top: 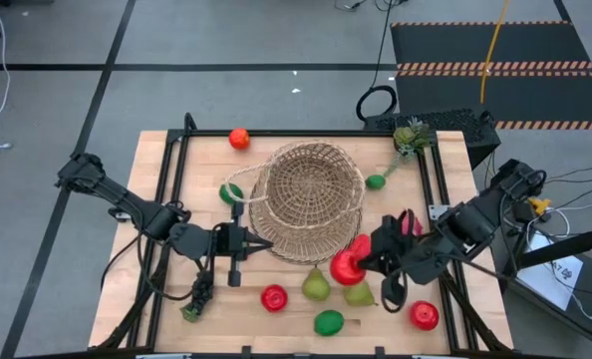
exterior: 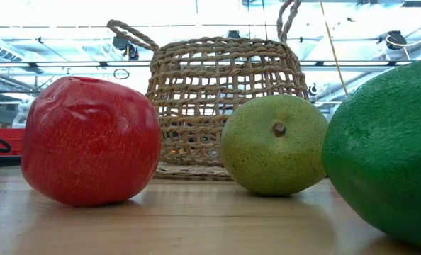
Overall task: Build produce basket
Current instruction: Put the top right red apple into the basket
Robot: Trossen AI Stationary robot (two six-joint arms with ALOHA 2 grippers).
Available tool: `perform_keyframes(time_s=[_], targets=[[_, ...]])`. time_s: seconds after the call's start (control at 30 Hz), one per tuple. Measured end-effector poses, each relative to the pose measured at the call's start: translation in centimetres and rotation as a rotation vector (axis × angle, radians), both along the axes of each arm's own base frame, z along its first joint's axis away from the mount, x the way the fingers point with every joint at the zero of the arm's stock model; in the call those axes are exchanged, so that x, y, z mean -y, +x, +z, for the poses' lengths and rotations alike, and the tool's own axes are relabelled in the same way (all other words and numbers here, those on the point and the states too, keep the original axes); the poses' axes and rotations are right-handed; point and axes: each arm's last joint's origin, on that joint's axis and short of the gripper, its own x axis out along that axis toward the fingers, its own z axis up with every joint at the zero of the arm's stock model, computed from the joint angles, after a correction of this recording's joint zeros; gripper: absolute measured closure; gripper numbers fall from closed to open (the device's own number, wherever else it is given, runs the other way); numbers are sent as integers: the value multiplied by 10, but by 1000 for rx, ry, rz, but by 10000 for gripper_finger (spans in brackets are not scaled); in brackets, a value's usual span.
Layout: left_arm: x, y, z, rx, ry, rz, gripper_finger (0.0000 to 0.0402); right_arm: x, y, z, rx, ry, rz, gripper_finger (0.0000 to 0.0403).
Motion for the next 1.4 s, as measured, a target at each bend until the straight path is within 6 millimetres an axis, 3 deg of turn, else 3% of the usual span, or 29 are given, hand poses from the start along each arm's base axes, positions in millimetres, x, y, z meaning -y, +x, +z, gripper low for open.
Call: perform_keyframes(time_s=[0.23, 0.47, 0.97, 1.23, 1.4], targets=[[0, -1, 0, -1, 0, -1, 382, 16, 21, 48, 21, -85, 6, 397], [0, -1, 0, -7, 2, -2, 382, 46, 40, 72, 17, -106, 1, 397], [0, -1, -2, -25, 12, -9, 382, 122, 60, 75, -18, -193, -85, 397], [0, -1, -2, -25, 15, -10, 382, 145, 61, 75, -29, -274, -82, 397], [0, -1, -2, -24, 16, -10, 382, 154, 77, 64, -76, -315, -64, 397]])
